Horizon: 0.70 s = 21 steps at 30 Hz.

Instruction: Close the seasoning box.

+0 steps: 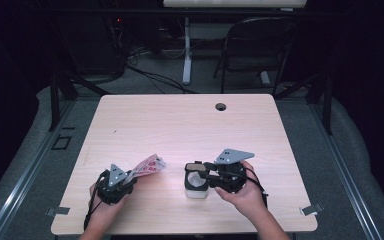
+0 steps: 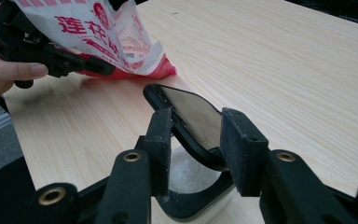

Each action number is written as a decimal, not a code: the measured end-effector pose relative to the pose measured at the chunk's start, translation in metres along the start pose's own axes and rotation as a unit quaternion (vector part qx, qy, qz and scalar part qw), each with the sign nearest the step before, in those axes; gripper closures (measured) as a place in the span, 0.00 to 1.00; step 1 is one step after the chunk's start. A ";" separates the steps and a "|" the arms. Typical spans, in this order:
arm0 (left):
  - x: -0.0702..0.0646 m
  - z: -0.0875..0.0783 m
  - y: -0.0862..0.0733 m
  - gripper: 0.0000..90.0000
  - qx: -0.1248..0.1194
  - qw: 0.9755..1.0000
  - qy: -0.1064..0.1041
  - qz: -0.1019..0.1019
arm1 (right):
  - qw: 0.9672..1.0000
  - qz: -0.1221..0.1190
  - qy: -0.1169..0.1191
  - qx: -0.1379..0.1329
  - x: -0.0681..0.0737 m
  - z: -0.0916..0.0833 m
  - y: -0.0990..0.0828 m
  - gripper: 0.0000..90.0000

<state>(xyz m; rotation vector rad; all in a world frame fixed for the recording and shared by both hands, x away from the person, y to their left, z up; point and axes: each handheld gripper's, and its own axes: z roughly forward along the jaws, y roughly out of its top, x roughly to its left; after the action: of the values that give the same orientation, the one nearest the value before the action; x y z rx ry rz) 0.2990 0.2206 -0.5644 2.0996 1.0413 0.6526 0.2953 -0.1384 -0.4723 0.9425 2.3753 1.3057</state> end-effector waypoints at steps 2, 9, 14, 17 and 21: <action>0.001 0.000 -0.003 0.71 0.004 1.000 -0.001 0.004 | 1.000 -0.009 -0.002 0.003 0.003 0.001 -0.003 0.71; -0.002 -0.006 -0.007 0.56 0.036 0.998 -0.014 0.043 | 1.000 -0.013 -0.002 0.004 0.007 0.003 -0.011 0.69; -0.009 -0.015 -0.019 0.40 0.064 0.992 -0.027 0.101 | 1.000 -0.009 0.002 0.009 0.008 0.003 -0.014 0.68; -0.010 -0.020 -0.024 0.36 0.070 0.991 -0.031 0.107 | 1.000 -0.007 0.003 0.008 0.008 0.003 -0.015 0.68; -0.007 -0.026 -0.028 0.32 0.069 0.993 -0.042 0.089 | 1.000 0.000 -0.001 0.005 0.007 0.003 -0.015 0.68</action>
<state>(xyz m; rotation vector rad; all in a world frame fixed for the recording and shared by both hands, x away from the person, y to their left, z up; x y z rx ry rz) 0.2634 0.2366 -0.5703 2.3386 0.8807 0.5874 0.2856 -0.1379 -0.4862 0.9462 2.3819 1.2938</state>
